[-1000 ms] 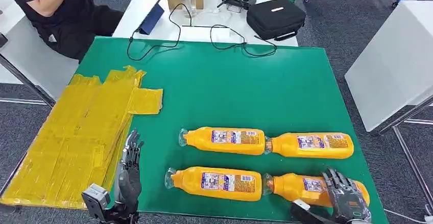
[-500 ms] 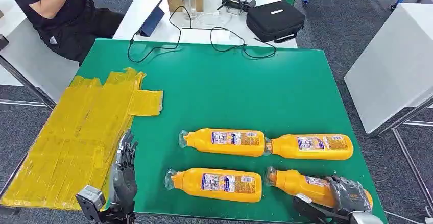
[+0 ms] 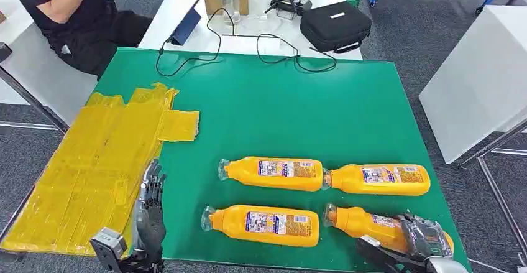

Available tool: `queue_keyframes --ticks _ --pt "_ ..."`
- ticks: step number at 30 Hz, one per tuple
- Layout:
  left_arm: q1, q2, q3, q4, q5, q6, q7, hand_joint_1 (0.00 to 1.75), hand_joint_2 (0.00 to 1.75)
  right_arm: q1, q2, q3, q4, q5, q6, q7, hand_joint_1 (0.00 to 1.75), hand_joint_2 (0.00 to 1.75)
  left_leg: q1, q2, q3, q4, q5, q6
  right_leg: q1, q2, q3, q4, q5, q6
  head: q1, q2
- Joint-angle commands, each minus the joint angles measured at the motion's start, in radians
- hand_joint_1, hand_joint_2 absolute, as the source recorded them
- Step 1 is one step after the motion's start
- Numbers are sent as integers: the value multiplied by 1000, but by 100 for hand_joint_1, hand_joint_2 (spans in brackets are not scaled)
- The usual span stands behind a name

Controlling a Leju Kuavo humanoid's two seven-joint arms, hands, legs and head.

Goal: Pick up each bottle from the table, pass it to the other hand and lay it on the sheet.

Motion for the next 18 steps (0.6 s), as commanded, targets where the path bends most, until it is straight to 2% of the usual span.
queue_keyframes --ticks 1,2,3,4,6,8,10,18 --pt "0 -13 69 29 50 -74 -24 0 0 119 39 -252 -228 -572 -19 -329 175 175 0 -2 -1 0 -1 -2 0 -3 0 1 -1 -2 0 0" --pt "-12 -13 79 50 64 -95 -29 0 0 145 27 -319 -288 -661 41 -341 175 175 -1 -5 -3 2 -1 -2 -1 -6 -2 4 -3 -3 0 0" --pt "-22 -12 86 67 64 -99 -30 0 175 169 29 -386 -342 -705 75 -363 175 175 -2 -8 -2 1 -1 -1 -2 -9 -2 3 -3 -2 0 0" --pt "-29 -15 98 79 63 -96 -31 0 175 187 51 -480 -393 -786 154 -374 175 175 -2 -6 -3 2 -1 -1 -2 -8 -3 4 -3 -2 0 0" --pt "-27 -25 122 79 68 -101 -31 0 175 178 107 -615 -460 -791 204 -407 175 175 -3 -6 -6 0 1 0 -3 -7 -2 3 0 -2 -1 0" --pt "-11 -33 139 62 62 -103 -31 0 175 125 173 -724 -498 -817 247 -457 175 175 -3 -7 -7 2 -1 1 -3 -8 4 4 -1 -2 -1 0" --pt "-8 -35 145 58 61 -106 -31 0 175 111 188 -746 -506 -829 270 -470 175 175 -3 -2 -9 1 2 2 -3 -3 1 2 3 -1 0 0" --pt "-5 -46 168 44 63 -114 -31 0 175 97 226 -749 -533 -853 269 -493 175 175 -2 -1 -9 0 1 1 -2 -2 1 1 2 -2 0 0"
